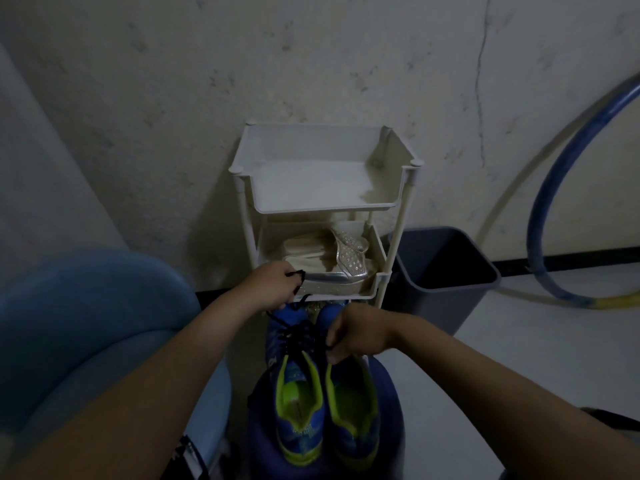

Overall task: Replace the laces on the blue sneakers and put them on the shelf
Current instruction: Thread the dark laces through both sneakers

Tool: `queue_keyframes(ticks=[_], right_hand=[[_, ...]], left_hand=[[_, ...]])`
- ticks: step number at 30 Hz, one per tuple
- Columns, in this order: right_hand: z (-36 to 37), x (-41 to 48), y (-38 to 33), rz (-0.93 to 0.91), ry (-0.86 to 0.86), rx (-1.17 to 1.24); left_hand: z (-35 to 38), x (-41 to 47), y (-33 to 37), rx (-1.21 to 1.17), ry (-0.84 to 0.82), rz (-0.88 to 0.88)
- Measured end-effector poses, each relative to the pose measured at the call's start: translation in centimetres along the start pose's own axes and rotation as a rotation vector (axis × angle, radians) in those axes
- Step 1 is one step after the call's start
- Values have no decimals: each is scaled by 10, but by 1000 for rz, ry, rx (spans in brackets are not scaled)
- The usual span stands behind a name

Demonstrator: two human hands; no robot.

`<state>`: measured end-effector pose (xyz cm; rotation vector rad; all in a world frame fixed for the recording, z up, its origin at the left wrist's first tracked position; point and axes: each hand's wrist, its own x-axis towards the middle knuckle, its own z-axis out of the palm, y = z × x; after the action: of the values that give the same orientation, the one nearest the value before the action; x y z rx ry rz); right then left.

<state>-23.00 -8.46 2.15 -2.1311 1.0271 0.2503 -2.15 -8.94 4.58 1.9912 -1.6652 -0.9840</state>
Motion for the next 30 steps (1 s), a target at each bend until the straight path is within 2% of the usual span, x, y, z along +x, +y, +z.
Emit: queue_keyframes(ticks=[2,5,8,11,14,16,20,23,27,30], right_hand=[[3,-4,-15,-53,-80,58],[16,-5,-31,-58,-213,8],[11,-8,-38,-37,-200,-74],[-15,-17,-40,-65,147,-192],[-35,-23,-34,-41,552,-38],[-38,-23,-28,-68,668,83],[-31,-15,-22,-117,456,266],[-31,-14,-17,-22,374,215],[-35,-13,3,126,345,161],[-34,-11,20,231,324,30]], left_hand=[[0,-5,6,-13,-25,45],[3,-13,17,-37,-47,111],[6,-20,24,-116,-64,166],[8,-21,25,-138,-70,189],[9,-22,26,-56,-52,240],[11,-23,27,-48,-91,296],[12,-25,36,-96,-116,350],[5,-26,41,-117,-27,343],[-10,-13,22,32,198,157],[-18,-3,6,220,208,-30]])
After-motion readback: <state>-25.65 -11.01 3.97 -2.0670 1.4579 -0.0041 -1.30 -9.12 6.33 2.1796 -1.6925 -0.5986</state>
